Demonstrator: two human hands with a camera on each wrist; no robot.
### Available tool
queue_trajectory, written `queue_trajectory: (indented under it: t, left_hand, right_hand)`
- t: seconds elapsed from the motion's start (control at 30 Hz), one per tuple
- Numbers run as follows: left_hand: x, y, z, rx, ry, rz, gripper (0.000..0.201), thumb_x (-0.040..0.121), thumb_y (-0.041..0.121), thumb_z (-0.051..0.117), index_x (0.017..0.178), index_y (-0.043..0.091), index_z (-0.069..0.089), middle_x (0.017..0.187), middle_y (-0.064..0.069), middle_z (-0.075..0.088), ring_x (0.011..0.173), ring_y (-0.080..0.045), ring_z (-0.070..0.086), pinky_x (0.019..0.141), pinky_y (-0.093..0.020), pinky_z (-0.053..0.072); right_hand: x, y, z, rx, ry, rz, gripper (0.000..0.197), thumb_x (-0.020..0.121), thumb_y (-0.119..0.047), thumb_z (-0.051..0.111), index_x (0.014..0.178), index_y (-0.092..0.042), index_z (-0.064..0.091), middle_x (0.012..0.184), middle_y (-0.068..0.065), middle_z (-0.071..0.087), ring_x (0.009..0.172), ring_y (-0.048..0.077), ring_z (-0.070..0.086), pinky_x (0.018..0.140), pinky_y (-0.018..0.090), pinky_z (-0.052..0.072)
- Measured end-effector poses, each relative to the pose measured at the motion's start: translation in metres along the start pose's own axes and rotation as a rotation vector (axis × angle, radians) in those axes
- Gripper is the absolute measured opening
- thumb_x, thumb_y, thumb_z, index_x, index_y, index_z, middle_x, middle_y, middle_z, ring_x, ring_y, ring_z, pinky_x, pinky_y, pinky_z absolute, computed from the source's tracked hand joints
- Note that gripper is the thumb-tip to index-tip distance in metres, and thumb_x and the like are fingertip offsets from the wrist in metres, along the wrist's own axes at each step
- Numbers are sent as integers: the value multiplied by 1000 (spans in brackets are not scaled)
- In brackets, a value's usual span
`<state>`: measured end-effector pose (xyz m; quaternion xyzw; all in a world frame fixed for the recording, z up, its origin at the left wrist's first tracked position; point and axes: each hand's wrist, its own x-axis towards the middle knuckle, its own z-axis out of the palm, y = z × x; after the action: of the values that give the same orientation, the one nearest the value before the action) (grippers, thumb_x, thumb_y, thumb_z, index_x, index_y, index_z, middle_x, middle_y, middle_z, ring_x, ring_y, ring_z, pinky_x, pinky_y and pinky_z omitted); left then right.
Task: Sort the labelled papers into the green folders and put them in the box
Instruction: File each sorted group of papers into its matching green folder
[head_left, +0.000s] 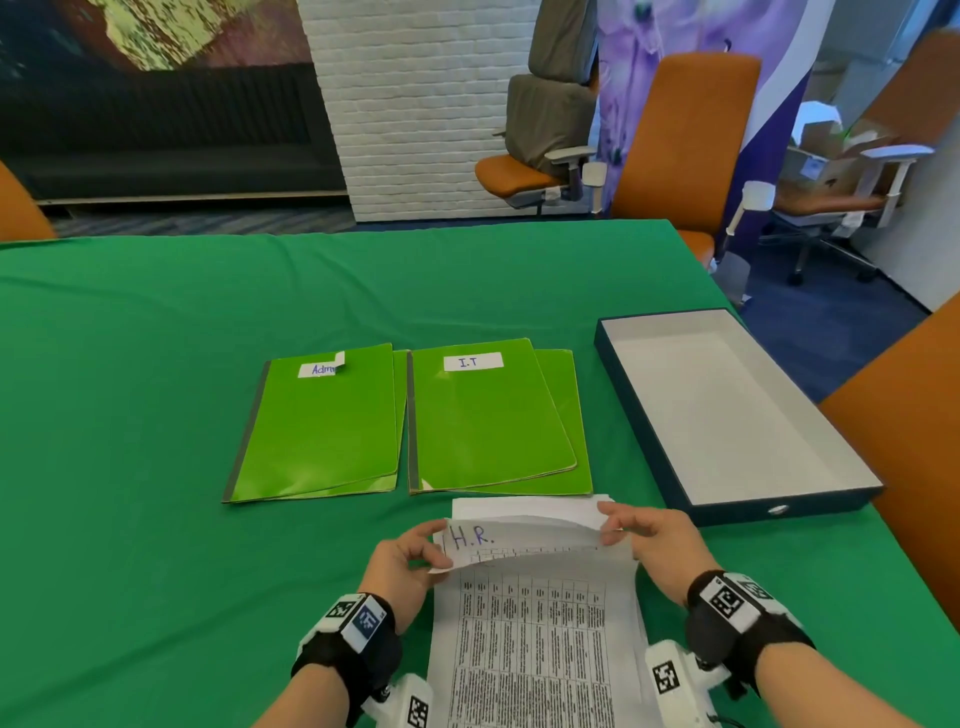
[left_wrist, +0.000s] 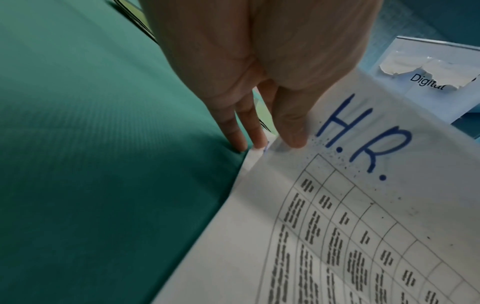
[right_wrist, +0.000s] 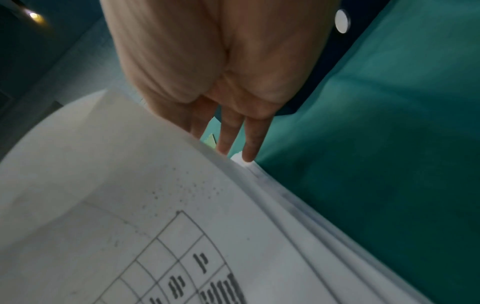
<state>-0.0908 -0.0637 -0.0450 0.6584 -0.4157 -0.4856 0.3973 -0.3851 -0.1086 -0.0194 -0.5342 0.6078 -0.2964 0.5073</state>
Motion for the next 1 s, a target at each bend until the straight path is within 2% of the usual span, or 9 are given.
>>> queue_trajectory:
  t: [0.13, 0.23, 0.3, 0.5, 0.67, 0.73, 0.83, 0.93, 1.0]
  left_hand:
    - [-4, -1, 2, 41, 28, 15, 16, 70, -19, 65, 62, -6, 63, 109, 8, 63, 98, -14, 60, 71, -15, 51]
    - [-9, 0, 5, 78, 56, 7, 16, 72, -17, 66, 62, -5, 64, 92, -2, 68, 85, -13, 62, 61, -12, 48]
    - [-11, 1, 6, 112, 85, -9, 24, 71, -17, 66, 57, 2, 63, 75, -9, 68, 73, -20, 62, 58, -18, 47]
    - [-11, -9, 7, 53, 109, 33, 49, 64, -32, 50, 43, 12, 48, 59, -4, 65, 67, -24, 61, 51, -18, 52]
    - [-10, -13, 6, -7, 99, 9, 50, 61, -38, 44, 41, 8, 46, 96, -17, 66, 87, -27, 61, 56, -22, 55]
    - [-10, -12, 5, 29, 94, 14, 46, 61, -38, 44, 45, 6, 46, 114, -19, 61, 94, -25, 60, 56, -19, 54]
    - [-12, -10, 5, 53, 87, 14, 44, 61, -37, 45, 49, 5, 45, 130, -21, 53, 119, -33, 50, 51, -12, 49]
    - [-11, -12, 5, 53, 86, 12, 41, 62, -34, 51, 50, 5, 47, 124, -21, 58, 121, -34, 51, 62, -17, 48]
    - [-9, -13, 4, 34, 88, 11, 41, 63, -32, 54, 49, 6, 48, 100, -18, 68, 107, -35, 61, 62, -23, 54]
  right_hand:
    - [-6, 1, -4, 62, -93, 17, 34, 74, 20, 58, 66, -10, 74, 101, -8, 69, 100, 9, 60, 99, 27, 38]
    - [-7, 4, -5, 58, -124, 24, 18, 75, 11, 67, 73, -5, 75, 95, -6, 72, 90, 1, 64, 76, 8, 48]
    - [-7, 7, -4, 58, -127, 17, 9, 76, 7, 69, 79, -1, 72, 95, -3, 73, 85, 3, 68, 67, 6, 48]
    - [-12, 14, 0, -14, -121, 57, 20, 86, 9, 53, 96, -7, 60, 95, 7, 70, 82, 23, 65, 77, 37, 53]
    - [-11, 4, 2, 234, -77, 207, 18, 96, -14, 49, 106, -9, 62, 106, 13, 66, 90, 27, 67, 76, 33, 56]
    - [-10, 7, 3, 163, -20, 178, 19, 94, -23, 54, 105, -11, 63, 101, 8, 68, 89, 25, 67, 76, 34, 56]
    - [-10, 12, 3, 3, 4, 88, 32, 80, -8, 72, 106, -19, 58, 92, 11, 69, 77, 23, 68, 62, 27, 54]
    - [-14, 10, 4, -52, -8, 45, 26, 83, 2, 64, 100, -17, 61, 86, 3, 73, 69, 10, 69, 57, 18, 51]
    - [-14, 9, 4, -52, 21, 19, 22, 86, 3, 59, 95, -17, 63, 87, -1, 74, 72, 5, 69, 63, 19, 52]
